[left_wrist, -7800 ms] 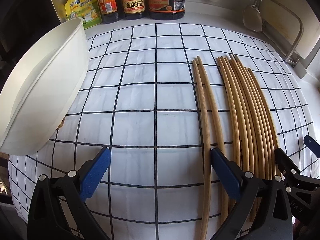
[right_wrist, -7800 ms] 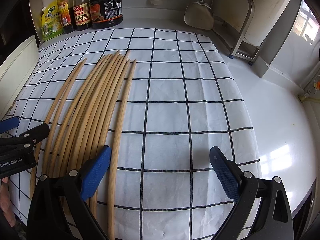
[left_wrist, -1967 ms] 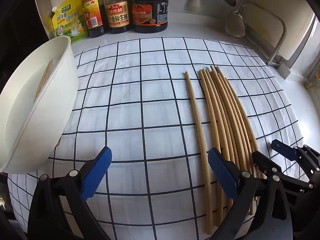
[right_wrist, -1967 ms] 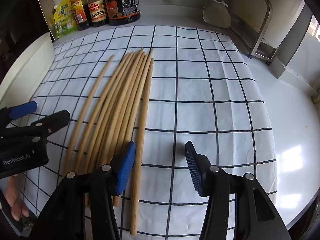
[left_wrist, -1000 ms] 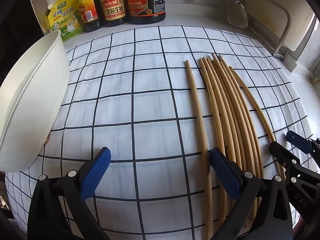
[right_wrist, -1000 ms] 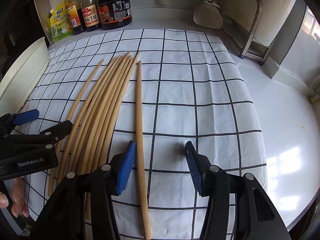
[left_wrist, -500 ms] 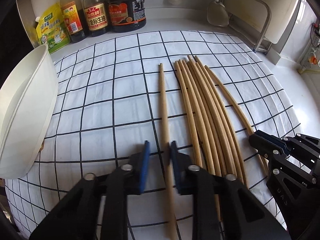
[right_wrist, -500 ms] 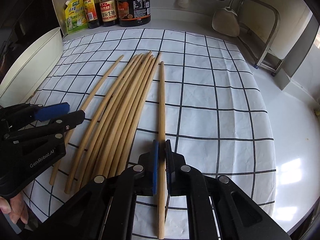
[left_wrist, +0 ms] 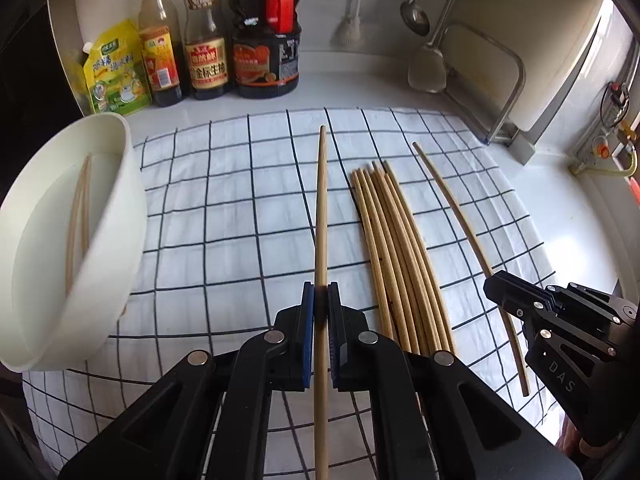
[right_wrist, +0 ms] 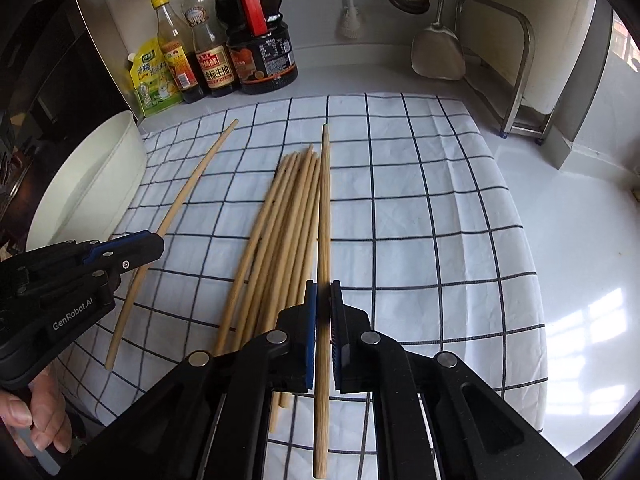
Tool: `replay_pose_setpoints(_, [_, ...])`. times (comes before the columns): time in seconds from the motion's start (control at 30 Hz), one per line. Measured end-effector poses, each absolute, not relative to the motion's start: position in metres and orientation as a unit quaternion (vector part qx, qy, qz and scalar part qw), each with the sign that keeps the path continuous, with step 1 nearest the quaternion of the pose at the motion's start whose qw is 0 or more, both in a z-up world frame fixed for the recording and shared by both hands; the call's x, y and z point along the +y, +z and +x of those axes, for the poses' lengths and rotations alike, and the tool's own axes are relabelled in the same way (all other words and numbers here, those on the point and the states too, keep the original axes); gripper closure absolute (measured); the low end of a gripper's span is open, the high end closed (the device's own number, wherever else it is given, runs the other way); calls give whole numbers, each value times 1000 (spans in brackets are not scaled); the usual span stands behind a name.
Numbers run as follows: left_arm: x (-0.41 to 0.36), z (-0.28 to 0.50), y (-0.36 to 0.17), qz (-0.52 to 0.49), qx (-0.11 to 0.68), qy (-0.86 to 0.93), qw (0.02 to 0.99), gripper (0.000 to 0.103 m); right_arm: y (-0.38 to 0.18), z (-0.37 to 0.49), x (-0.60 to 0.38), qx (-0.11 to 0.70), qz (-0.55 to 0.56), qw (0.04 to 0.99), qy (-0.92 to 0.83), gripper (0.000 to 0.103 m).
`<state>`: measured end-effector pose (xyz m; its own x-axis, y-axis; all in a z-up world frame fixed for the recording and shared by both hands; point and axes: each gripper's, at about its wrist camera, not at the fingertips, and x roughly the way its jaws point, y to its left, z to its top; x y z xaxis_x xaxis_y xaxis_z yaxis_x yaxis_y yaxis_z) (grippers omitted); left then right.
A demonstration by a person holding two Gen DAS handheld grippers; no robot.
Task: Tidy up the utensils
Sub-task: 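Carry both held chopsticks up and over the white basin, then open the right tool over the basin while the left tool releases its chopstick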
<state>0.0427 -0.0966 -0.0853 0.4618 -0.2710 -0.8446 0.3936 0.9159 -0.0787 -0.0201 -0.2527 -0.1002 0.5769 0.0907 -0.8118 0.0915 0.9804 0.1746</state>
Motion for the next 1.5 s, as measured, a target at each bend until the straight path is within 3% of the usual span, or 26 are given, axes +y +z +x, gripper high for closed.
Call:
replay_pose_setpoints(0.3, [-15,55,-15,32,427,-154,890,96,-32,12,-185,413,81,905,64,97])
replay_pose_setpoints(0.57, [88,84,10,1,414,-77,907,96,-18,75,-85,409,65,897,153,97])
replay_pose_setpoints(0.83, [155,128,-15,-9,443,-36,896,96,-39,128,-1,439,50,878,185,97])
replay_pose_setpoints(1.33, [176,161,-73,-15,504,-46,862,95,-80,160,34,489,33,858,151,96])
replay_pose_setpoints(1.43, [178,162,-75,-15,510,-45,859,95,-75,158,34,481,21,865,143,92])
replay_pose_setpoints(1.5, [181,161,-75,-18,513,-42,857,89,-71,157,31,476,19,868,137,85])
